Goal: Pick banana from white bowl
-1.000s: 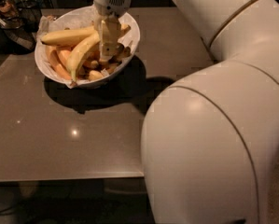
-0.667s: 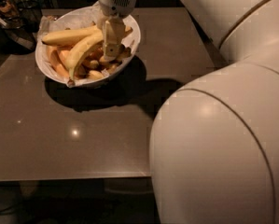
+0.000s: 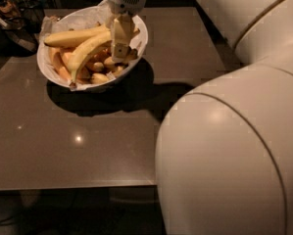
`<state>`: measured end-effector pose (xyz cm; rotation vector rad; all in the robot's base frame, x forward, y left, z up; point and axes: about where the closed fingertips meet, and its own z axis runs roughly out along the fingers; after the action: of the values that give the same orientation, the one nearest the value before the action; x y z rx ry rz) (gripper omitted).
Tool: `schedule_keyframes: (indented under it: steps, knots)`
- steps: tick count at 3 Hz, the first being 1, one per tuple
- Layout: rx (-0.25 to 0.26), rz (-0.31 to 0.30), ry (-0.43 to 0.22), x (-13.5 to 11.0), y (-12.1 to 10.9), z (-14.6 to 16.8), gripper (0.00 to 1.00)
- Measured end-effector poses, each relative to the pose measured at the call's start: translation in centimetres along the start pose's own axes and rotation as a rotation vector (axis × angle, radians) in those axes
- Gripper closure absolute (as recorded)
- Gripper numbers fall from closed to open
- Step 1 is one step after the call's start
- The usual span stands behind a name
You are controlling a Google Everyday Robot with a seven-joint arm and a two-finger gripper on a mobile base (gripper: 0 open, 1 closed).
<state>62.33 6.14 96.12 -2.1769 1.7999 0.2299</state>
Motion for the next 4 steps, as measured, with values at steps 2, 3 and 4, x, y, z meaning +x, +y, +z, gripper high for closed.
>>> schedule_keyframes:
  steps: [2, 3, 4]
  knots:
    - [0.000, 0.004, 0.002, 0.60, 0.11, 0.11, 0.23]
    - [-0.001, 0.004, 0.002, 0.45, 0.04, -0.34, 0.22]
    - [-0.001, 0.002, 0.005, 0.50, -0.08, -0.45, 0.04]
